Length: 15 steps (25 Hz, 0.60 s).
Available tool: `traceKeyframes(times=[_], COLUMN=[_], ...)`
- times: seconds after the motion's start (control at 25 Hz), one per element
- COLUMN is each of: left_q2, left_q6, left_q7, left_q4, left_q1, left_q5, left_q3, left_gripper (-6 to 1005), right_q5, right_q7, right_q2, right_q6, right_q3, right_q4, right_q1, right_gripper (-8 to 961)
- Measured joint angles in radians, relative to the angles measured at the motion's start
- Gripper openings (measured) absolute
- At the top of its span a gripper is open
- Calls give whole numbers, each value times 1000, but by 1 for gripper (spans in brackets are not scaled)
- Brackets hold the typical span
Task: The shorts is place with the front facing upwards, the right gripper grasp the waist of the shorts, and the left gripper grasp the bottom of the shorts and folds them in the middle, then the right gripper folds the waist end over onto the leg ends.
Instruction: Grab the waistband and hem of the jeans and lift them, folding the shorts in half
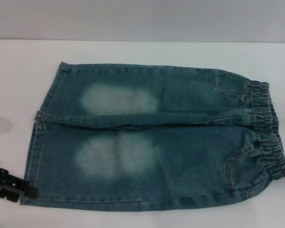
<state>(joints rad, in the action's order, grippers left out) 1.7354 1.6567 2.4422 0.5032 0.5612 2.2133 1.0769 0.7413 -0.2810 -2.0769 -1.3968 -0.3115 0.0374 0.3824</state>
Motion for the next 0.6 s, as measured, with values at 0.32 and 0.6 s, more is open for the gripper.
traceKeyframes(times=[0.32, 0.6], left_q2=[11, 26], left_q6=[3, 10], left_q7=[0, -5], left_q4=[0, 0], left_q1=[0, 9], left_q5=[0, 0], left_q3=[0, -2], left_gripper=[702, 700], right_q5=[0, 0], right_q7=[-7, -9], right_q2=[0, 0], right_q6=[-3, 2], right_q3=[0, 0], right_q4=[-1, -1], right_q1=[-1, -1], right_gripper=[682, 679])
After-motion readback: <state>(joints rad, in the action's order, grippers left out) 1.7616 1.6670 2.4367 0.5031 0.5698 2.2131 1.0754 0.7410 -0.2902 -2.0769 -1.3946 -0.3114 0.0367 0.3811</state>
